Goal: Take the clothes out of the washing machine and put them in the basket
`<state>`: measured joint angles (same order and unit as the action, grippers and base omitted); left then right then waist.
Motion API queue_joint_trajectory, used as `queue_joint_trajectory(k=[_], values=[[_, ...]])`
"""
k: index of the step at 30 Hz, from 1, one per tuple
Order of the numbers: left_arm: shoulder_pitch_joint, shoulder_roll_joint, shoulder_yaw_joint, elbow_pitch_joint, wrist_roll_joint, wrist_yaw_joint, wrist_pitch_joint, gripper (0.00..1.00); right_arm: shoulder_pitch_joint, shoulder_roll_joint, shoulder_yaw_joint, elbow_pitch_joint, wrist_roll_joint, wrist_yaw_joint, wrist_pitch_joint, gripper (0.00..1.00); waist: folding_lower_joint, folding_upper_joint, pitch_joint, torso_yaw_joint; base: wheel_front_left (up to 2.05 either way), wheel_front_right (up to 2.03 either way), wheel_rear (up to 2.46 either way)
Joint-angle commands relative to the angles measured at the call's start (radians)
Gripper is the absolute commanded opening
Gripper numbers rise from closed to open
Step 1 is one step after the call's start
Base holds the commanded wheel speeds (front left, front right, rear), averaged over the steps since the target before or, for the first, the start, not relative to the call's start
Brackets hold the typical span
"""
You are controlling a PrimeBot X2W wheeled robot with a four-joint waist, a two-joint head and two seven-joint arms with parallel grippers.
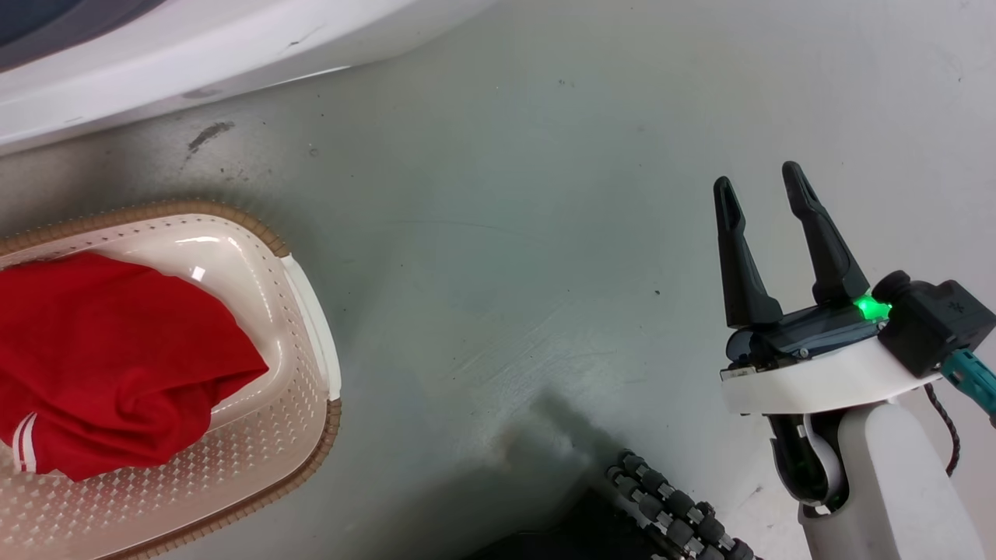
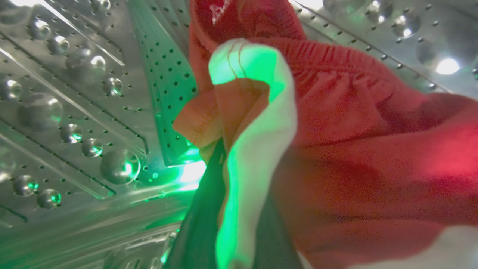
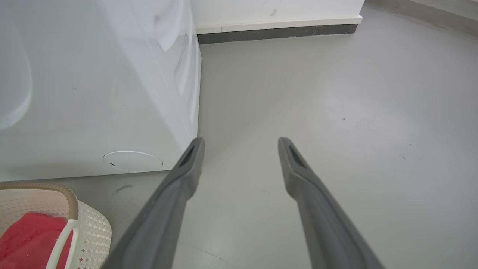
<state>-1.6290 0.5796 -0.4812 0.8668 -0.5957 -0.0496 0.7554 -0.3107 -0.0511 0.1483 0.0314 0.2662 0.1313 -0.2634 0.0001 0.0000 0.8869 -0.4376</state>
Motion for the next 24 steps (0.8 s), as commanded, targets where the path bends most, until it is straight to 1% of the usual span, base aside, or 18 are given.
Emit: queue_joint_trajectory(k=[1,5,7,12,16,17,18,20,23,24], values=[[0.017,-0.01,-0.003,0.008,-0.002,0.002,-0.016,0.0,-0.019,0.002,0.0,0.003,0.004,-0.001,-0.002,1.0,-0.0001,0.0,-0.004,0.002,0.0,0.0,0.0],[0.021,-0.003,0.0,0.007,-0.002,-0.013,-0.08,0.0,-0.023,0.001,-0.008,0.017,-0.008,-0.001,-0.002,1.0,-0.0001,0.0,-0.024,0.022,0.0,0.0,0.0],[0.028,-0.006,0.003,0.007,-0.005,-0.022,-0.131,0.0,-0.024,0.001,-0.021,0.019,-0.016,-0.001,-0.002,1.0,-0.0001,0.0,-0.039,0.037,0.0,0.0,0.0],[0.054,-0.022,0.001,0.015,-0.012,-0.052,-0.269,0.0,-0.029,0.001,-0.057,0.022,-0.047,-0.001,-0.002,1.0,-0.0001,0.0,-0.091,0.084,0.0,0.0,0.0],[0.097,-0.046,-0.007,0.02,-0.028,-0.07,-0.382,0.0,-0.021,0.001,-0.083,0.029,-0.079,-0.001,-0.002,1.0,-0.0001,0.0,-0.15,0.128,0.0,0.0,0.0],[0.111,-0.048,-0.006,0.021,-0.035,-0.071,-0.411,0.0,-0.017,0.001,-0.088,0.031,-0.086,-0.001,-0.002,1.0,-0.0001,0.0,-0.166,0.138,0.0,0.0,0.0],[0.111,-0.048,-0.006,0.021,-0.035,-0.071,-0.411,0.0,-0.017,0.001,-0.088,0.031,-0.086,-0.001,-0.002,1.0,-0.0001,0.0,-0.166,0.138,0.0,0.0,0.0],[0.146,-0.044,-0.037,0.013,-0.009,-0.077,-0.482,0.0,-0.006,0.001,-0.096,0.036,-0.101,-0.001,-0.002,1.0,-0.0001,0.0,-0.203,0.158,0.0,0.0,0.0],[0.209,-0.069,-0.048,0.008,-0.029,-0.078,-0.574,0.0,0.013,0.001,-0.111,0.044,-0.122,-0.001,-0.002,1.0,-0.0001,0.0,-0.255,0.195,0.0,0.0,0.0],[0.229,-0.07,-0.053,0.005,-0.03,-0.079,-0.603,0.0,0.019,0.001,-0.114,0.045,-0.13,-0.001,-0.002,1.0,-0.0001,0.0,-0.269,0.205,0.0,0.0,0.0]])
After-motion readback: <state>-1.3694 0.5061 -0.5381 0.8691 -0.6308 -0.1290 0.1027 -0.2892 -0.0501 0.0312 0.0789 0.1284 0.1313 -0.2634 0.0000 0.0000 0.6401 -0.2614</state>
